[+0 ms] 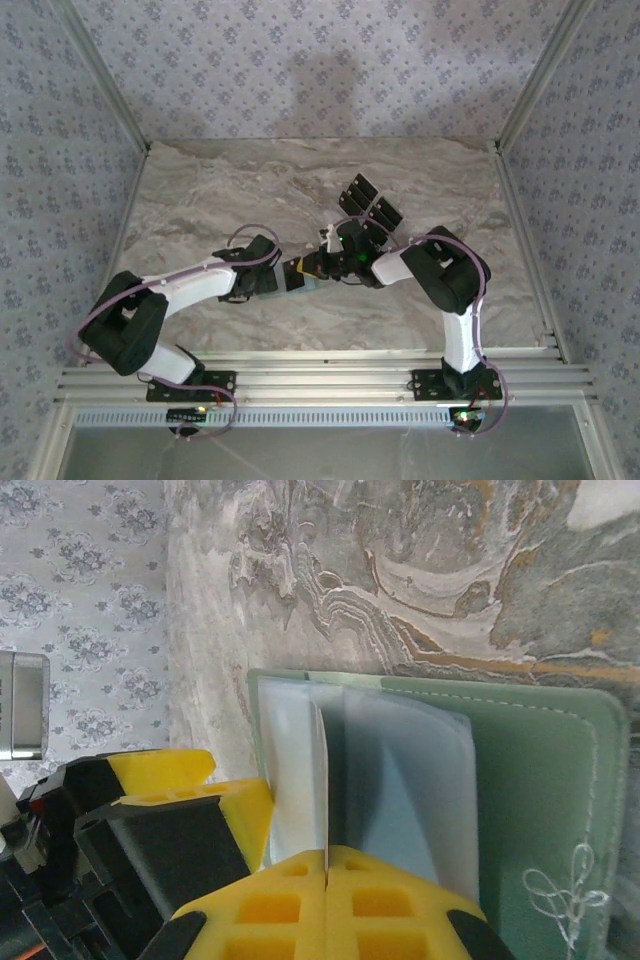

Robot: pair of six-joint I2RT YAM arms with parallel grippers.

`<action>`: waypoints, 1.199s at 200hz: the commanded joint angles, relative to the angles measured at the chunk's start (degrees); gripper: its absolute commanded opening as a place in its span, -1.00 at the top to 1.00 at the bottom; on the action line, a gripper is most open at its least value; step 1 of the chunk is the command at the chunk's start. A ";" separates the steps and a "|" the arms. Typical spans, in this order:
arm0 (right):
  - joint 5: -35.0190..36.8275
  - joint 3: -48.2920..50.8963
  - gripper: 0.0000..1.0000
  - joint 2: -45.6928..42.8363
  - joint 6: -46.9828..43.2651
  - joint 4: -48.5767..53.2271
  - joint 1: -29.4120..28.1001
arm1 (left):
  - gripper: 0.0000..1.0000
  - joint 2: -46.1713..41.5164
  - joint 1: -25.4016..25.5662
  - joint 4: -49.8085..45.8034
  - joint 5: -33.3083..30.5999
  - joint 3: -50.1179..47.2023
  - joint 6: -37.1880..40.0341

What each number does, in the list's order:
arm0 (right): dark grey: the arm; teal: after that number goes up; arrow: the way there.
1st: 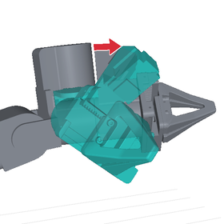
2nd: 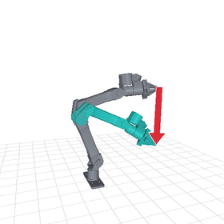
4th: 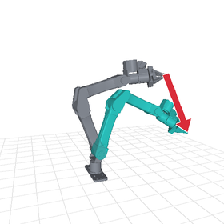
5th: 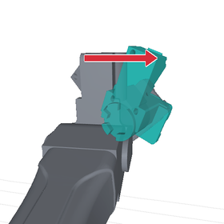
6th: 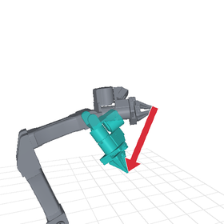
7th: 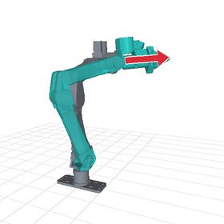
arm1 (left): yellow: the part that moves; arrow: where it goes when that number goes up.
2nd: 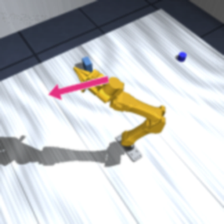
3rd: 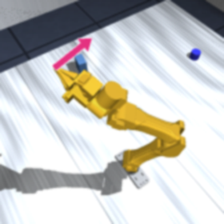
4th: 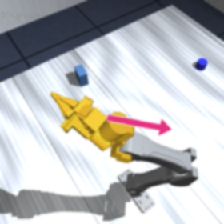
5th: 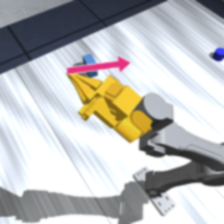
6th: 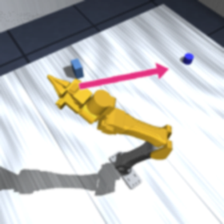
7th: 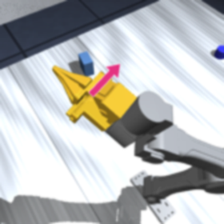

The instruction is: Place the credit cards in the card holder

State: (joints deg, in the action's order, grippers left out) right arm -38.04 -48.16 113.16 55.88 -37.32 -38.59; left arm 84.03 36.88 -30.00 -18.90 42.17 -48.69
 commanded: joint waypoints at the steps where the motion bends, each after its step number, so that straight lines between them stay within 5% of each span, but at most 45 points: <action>1: -1.15 -1.16 1.00 1.42 -0.68 -1.52 -0.04 | -0.95 0.23 0.03 -4.28 -1.22 -1.57 -0.10; 240: -2.82 -1.21 1.00 4.30 -0.90 -2.35 1.44 | -0.95 0.52 0.20 -4.13 -1.00 -1.77 -0.18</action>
State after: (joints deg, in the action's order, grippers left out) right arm -39.72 -49.43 115.87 56.10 -40.40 -38.04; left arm 84.03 36.88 -30.02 -18.92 42.15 -48.71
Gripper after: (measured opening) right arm 0.058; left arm 0.974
